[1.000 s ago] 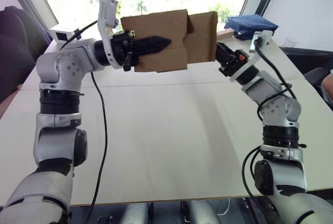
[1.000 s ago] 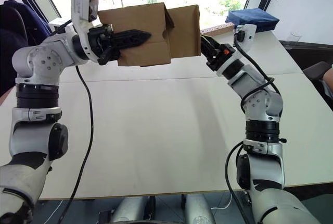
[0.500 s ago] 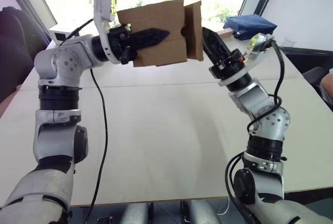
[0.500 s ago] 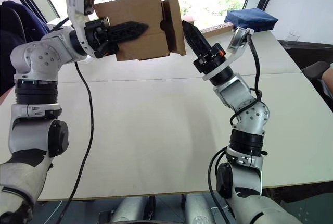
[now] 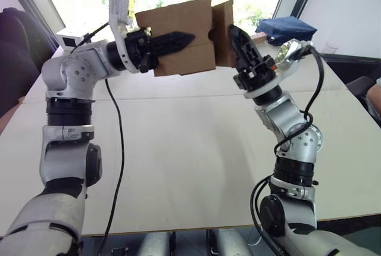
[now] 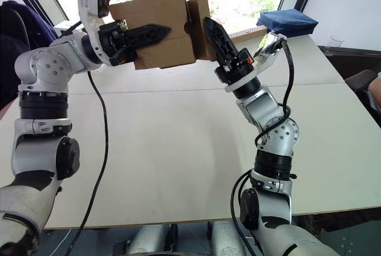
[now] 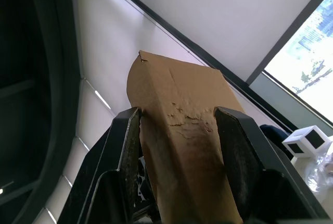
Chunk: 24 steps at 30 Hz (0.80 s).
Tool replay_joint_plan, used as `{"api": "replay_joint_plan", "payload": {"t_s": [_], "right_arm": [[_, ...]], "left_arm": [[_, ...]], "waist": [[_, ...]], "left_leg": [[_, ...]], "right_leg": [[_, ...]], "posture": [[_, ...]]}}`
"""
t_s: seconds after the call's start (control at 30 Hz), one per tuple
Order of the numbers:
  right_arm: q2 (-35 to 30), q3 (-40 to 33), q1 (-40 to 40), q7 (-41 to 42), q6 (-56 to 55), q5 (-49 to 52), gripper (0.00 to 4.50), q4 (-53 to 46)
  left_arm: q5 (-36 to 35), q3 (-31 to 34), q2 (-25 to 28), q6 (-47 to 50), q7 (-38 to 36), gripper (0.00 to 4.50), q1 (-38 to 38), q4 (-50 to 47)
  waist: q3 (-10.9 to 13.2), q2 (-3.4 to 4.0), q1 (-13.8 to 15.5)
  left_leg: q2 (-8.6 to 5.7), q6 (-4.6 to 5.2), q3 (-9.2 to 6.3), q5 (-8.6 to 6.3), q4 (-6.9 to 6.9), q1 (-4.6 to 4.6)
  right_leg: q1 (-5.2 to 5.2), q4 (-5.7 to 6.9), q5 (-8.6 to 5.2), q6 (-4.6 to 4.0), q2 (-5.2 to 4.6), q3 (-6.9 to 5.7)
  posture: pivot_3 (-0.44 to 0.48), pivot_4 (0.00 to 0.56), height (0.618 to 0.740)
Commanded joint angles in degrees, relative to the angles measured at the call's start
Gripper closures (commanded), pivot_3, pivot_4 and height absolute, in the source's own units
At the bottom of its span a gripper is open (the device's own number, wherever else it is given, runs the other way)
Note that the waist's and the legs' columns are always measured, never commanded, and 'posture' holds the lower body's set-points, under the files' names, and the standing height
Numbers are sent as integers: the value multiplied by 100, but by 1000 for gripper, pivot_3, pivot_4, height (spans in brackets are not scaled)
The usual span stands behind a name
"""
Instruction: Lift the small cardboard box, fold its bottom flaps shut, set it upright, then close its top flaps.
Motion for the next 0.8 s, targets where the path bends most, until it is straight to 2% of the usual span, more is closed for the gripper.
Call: {"api": "replay_joint_plan", "payload": {"t_s": [0.03, 0.47, 0.8], "right_arm": [[43, 43, -51, 26, -127, 107, 2189, -108], [92, 348, -111, -17, -504, -485, 2189, -162], [484, 613, -210, -246, -818, -618, 2189, -438]], "left_arm": [[-99, 133, 23, -9, 10, 4500, -200, -94], [-112, 148, -26, -9, 56, 4500, -210, -97], [-31, 130, -251, -228, 175, 4500, -175, -17]], "waist": [[0, 0, -1], [0, 0, 1], [0, 0, -2]], "left_leg": [[0, 0, 0, 0, 0, 0], [0, 0, 0, 0, -1, 0], [0, -1, 0, 0, -1, 0]], "right_leg": [[0, 0, 0, 0, 0, 0], [-1, 0, 0, 0, 0, 0], [-2, 0, 0, 0, 0, 0]], "posture": [[0, 150, 740], [0, 150, 740], [0, 150, 740]]}}
